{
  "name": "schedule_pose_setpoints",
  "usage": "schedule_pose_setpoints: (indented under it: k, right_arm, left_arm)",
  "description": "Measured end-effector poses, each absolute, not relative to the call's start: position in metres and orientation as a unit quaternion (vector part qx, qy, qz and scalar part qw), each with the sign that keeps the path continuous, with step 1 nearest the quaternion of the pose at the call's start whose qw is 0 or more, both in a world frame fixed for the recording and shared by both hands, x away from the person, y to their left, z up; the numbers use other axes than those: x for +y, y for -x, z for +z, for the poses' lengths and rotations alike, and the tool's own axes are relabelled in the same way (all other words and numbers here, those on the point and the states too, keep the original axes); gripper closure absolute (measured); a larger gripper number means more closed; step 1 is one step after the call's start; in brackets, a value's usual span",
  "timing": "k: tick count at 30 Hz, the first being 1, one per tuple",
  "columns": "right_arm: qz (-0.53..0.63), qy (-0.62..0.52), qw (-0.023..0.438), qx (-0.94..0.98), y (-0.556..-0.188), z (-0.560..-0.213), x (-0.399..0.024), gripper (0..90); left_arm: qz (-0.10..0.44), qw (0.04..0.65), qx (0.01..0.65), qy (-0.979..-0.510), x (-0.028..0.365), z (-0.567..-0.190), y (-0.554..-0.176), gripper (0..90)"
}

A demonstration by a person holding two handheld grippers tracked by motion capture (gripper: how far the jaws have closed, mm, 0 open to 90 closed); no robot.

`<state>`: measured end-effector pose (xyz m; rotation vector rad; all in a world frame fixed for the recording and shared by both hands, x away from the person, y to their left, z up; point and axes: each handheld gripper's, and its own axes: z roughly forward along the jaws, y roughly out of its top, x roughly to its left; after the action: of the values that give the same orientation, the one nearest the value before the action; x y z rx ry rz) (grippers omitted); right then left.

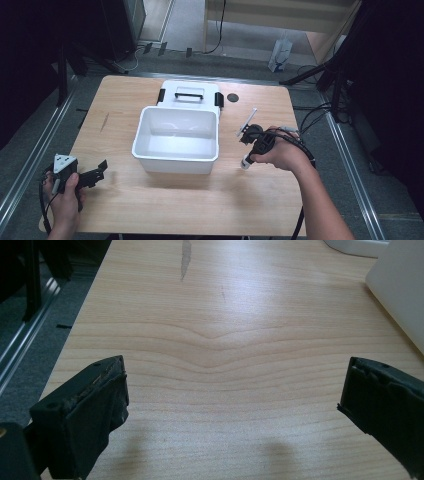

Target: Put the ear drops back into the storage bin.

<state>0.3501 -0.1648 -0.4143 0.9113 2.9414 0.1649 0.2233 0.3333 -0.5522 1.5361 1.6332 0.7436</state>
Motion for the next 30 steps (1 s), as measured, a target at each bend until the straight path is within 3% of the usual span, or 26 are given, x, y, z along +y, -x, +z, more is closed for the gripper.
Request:
schedule_pose_setpoints:
  k: [15,30]
  right_arm:
    - [0.081,-0.27,0.068,0.957,-0.36,-0.342,-0.137,72.2]
    - [0.098,-0.225,0.081,0.966,-0.362,-0.312,-0.087,72.2]
  left_arm:
    - [0.29,0.381,0.64,-0.601,0.334,-0.552,-0.224,0.0]
    - [0.29,0.383,0.64,-0.6,0.334,-0.552,-0.224,0.0]
